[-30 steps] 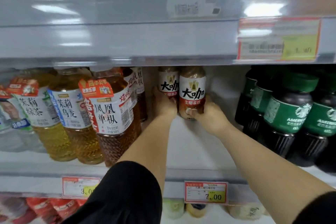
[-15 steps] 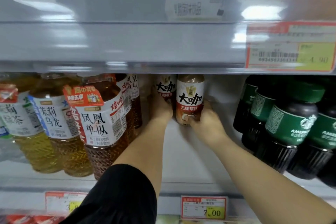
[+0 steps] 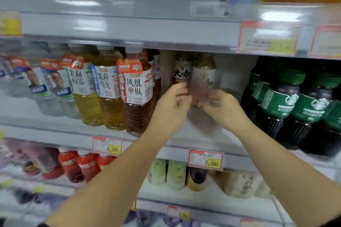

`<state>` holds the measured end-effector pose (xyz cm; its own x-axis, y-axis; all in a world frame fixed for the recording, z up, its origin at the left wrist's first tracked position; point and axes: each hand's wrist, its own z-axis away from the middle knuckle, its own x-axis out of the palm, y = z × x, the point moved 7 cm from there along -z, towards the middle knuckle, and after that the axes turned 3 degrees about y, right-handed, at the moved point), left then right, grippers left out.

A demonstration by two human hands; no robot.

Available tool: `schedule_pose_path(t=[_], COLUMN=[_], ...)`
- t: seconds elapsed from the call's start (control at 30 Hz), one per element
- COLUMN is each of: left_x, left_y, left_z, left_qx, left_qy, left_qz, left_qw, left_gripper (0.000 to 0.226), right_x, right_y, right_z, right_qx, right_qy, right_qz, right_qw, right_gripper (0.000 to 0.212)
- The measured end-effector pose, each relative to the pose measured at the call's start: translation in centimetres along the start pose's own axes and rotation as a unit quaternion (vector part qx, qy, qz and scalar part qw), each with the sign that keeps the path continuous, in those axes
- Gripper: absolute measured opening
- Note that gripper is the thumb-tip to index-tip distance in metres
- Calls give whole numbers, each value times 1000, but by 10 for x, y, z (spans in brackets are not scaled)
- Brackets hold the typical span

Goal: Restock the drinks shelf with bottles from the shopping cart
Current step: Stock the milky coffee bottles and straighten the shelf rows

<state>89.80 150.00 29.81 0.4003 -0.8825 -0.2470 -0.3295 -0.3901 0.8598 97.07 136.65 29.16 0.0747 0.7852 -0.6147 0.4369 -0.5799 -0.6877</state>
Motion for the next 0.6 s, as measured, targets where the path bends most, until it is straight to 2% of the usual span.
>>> schedule_pose_path(t=[0.13, 0.2, 0.3, 0.4, 0.6], left_x=[-46, -68, -101, -137, -175], left_y=[14, -7, -62, -136, -270], left_z=[92, 135, 198, 268, 435], left_qx=[118, 100, 20, -116, -385], left_qy=[43, 61, 77, 103, 155], left_qz=[-53, -81, -147, -182, -200], left_qw=[991, 990, 986, 971, 888], left_gripper=[27, 22, 18, 18, 22], right_x=[3, 34, 110, 195, 334], right_y=[-53, -62, -47, -11, 80], right_z=[95, 142, 204, 260, 356], right_qx=[-171, -226, -214, -163, -55], right_qy=[25, -23, -160, -308, -502], right_qz=[-43, -53, -49, -24, 63], right_qw=[984, 972, 962, 937, 861], right_gripper=[25, 18, 17, 22, 25])
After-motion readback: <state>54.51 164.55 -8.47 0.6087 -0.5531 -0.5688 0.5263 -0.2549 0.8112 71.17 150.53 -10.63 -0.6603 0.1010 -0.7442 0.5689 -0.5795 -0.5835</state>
